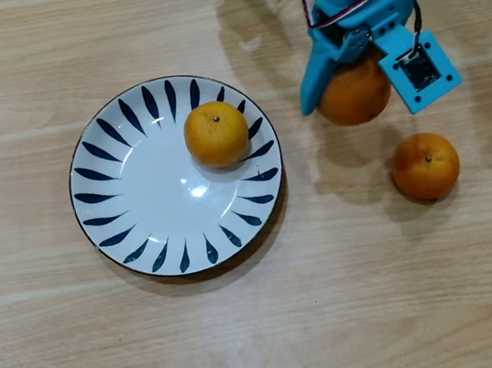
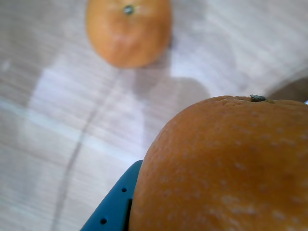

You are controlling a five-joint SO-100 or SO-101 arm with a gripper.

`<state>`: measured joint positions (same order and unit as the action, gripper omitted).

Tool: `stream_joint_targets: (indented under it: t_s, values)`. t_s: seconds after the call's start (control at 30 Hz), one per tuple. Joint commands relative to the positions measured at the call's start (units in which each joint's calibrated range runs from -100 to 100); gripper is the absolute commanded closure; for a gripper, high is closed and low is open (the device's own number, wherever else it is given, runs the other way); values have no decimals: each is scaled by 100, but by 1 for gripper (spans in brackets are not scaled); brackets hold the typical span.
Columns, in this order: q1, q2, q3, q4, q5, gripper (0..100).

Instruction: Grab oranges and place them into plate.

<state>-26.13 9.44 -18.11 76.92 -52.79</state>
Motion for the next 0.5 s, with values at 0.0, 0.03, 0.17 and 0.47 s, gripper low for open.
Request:
stream_joint_targets:
  t_s: [0.0,0.03,0.17,0.47]
  values:
    - [976,-639,-503,14,585,66]
    - [1210,-673,-503,14,684,66]
    - [2403,-749,-485,31,1259,66]
    - [3887,-428,-113,74,1881,66]
